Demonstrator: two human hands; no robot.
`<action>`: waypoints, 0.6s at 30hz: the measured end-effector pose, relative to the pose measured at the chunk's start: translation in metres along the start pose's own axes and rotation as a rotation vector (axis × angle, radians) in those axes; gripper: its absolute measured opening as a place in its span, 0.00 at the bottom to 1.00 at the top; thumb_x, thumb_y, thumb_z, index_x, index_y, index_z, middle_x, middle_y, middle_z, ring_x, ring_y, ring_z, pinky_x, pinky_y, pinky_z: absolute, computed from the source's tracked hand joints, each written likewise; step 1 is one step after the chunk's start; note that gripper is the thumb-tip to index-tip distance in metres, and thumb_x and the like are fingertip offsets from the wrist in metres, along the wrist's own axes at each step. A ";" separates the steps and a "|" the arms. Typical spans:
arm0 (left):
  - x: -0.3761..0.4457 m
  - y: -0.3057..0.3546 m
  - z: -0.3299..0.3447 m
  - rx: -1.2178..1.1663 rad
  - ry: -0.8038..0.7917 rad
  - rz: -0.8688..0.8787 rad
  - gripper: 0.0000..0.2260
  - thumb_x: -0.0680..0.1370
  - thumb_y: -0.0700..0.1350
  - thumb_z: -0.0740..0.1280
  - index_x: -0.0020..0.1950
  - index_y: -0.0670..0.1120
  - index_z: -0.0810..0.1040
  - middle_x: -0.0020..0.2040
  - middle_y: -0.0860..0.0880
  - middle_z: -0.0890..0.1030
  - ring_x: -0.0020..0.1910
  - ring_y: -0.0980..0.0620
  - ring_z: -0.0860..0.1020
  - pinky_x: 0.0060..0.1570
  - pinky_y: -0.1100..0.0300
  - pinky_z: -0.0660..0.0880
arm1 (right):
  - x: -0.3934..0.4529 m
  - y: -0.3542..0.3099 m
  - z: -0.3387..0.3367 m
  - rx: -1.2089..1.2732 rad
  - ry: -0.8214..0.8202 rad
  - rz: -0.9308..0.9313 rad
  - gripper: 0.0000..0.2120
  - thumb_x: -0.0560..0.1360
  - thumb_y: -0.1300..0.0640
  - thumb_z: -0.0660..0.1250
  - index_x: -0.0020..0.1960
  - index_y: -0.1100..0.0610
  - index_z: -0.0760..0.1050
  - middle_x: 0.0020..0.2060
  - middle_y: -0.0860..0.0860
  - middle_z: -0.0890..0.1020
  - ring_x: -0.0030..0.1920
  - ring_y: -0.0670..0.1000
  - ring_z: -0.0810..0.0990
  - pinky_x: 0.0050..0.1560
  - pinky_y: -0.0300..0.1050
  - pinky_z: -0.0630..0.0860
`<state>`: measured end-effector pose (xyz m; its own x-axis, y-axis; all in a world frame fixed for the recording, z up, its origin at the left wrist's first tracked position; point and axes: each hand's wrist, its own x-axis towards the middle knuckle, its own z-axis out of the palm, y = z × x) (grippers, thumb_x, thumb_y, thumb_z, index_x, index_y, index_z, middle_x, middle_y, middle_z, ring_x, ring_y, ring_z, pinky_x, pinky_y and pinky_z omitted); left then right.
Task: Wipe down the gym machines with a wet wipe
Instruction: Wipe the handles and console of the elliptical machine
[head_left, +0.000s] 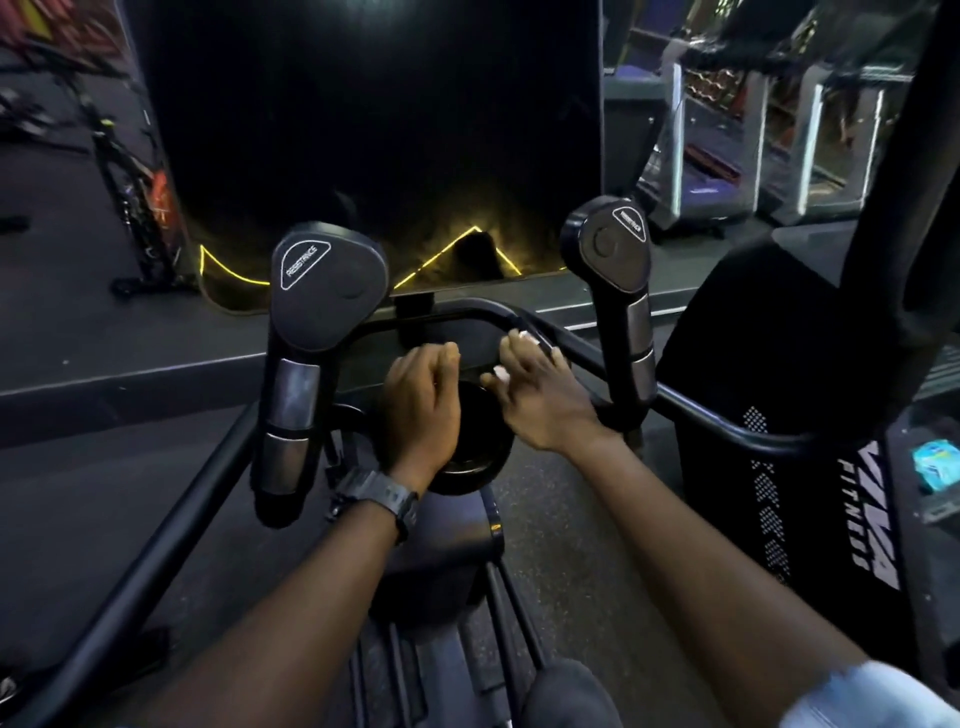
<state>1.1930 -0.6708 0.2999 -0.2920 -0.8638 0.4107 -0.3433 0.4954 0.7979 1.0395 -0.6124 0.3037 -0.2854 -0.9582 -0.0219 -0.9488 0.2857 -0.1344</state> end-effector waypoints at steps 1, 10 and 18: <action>0.000 0.000 0.001 0.023 -0.013 0.004 0.28 0.82 0.59 0.48 0.44 0.40 0.79 0.41 0.44 0.80 0.44 0.45 0.76 0.46 0.50 0.68 | 0.008 0.003 -0.002 -0.030 -0.004 0.086 0.33 0.83 0.41 0.45 0.80 0.61 0.47 0.80 0.56 0.49 0.79 0.53 0.45 0.77 0.54 0.44; -0.001 0.002 -0.003 0.023 -0.009 -0.009 0.29 0.83 0.59 0.46 0.47 0.42 0.79 0.44 0.45 0.81 0.46 0.46 0.77 0.49 0.48 0.72 | -0.041 -0.030 0.006 0.121 0.069 -0.153 0.29 0.84 0.46 0.47 0.80 0.59 0.48 0.80 0.54 0.48 0.79 0.49 0.42 0.78 0.48 0.39; -0.001 0.001 -0.004 0.002 0.000 -0.034 0.28 0.82 0.59 0.46 0.46 0.42 0.79 0.44 0.47 0.81 0.46 0.47 0.76 0.50 0.53 0.70 | 0.030 -0.043 -0.012 0.017 -0.091 -0.014 0.31 0.83 0.43 0.44 0.80 0.61 0.48 0.80 0.57 0.49 0.79 0.52 0.45 0.78 0.52 0.41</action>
<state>1.1967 -0.6695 0.3021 -0.2799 -0.8801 0.3836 -0.3546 0.4661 0.8105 1.0703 -0.6530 0.3211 -0.2582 -0.9599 -0.1095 -0.9499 0.2729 -0.1525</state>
